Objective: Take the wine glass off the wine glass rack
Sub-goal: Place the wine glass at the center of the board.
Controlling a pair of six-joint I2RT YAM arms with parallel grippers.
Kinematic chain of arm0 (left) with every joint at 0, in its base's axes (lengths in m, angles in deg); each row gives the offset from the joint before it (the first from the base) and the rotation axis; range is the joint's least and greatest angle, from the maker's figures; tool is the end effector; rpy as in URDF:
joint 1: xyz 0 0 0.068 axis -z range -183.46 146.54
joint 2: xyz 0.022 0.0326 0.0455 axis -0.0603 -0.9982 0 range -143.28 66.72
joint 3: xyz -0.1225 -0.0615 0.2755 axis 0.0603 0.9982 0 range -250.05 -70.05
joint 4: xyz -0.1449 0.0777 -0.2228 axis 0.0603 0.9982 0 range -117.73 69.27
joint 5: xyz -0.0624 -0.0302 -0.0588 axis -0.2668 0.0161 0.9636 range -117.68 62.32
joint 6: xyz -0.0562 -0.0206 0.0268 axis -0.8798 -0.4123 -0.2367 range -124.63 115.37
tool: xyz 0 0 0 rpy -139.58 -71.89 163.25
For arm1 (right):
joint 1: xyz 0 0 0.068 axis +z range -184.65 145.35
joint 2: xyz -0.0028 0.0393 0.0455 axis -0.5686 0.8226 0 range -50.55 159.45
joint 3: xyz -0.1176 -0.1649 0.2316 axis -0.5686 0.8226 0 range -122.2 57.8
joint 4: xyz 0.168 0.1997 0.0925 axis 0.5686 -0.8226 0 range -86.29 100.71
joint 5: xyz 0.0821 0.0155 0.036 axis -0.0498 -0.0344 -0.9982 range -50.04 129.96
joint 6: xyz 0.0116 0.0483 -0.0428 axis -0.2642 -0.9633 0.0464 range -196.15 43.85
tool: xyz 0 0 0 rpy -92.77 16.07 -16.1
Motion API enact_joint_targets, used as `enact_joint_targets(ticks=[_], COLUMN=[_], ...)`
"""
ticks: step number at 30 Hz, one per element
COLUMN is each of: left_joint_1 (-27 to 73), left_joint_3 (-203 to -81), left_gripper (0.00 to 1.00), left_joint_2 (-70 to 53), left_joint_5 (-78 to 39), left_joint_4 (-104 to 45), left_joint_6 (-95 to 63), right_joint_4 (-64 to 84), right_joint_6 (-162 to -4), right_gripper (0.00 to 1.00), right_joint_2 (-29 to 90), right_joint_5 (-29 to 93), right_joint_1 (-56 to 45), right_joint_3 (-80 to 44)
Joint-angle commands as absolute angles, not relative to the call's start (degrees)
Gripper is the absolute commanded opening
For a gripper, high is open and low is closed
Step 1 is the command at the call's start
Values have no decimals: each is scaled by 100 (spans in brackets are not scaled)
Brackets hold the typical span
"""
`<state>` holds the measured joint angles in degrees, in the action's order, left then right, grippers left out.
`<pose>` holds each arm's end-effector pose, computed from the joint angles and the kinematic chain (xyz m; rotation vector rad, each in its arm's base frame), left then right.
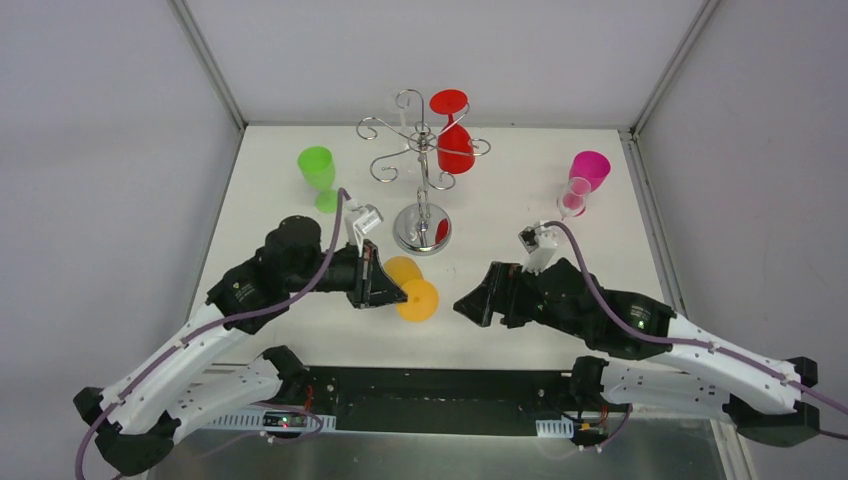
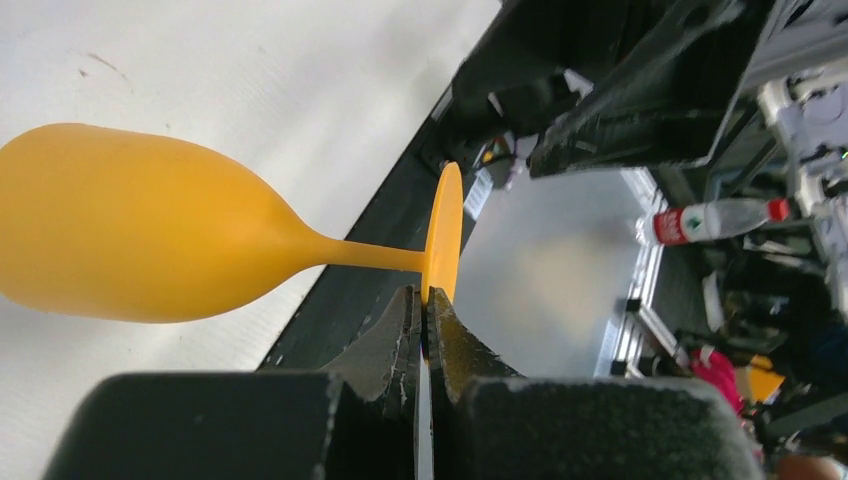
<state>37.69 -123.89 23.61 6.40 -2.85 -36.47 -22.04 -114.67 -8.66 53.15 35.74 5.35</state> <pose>0.1014 -0.1269 0.3976 0.6281 1.9232 -1.3969 0.0641 0.1448 0.3738 -0.4168 2.0505 1.0005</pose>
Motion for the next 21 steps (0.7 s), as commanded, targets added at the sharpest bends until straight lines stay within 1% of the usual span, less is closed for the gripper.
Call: enact_joint_targets(ticks=[1, 5, 11, 15, 21], left_joint_1=[4605, 5359, 6051, 6353, 6891], left_joint_3=[-12492, -12575, -12596, -12572, -12565], left_gripper=[0, 0, 0, 0, 0], left_joint_2=[2131, 1945, 1841, 1821, 1746], left_joint_5=[-500, -1299, -2072, -2328, -2734], left_joint_4=[-224, -165, -172, -195, -312], left_joint_6=[-2963, -2574, -2206, -2043, -1671], right_joint_4=[-1995, -1907, -1238, -778, -200], right_joint_6=[-12059, -12401, -12956, -13161, -13406], right_gripper=[91, 90, 87, 87, 85], right_joint_2=[-915, -941, -869, -814, -452], right_joint_5=[5305, 4863, 3287, 2730, 2050], right_joint_1=[3379, 2880, 1934, 1753, 1746], right_joint_3=[387, 506, 947, 1218, 1442])
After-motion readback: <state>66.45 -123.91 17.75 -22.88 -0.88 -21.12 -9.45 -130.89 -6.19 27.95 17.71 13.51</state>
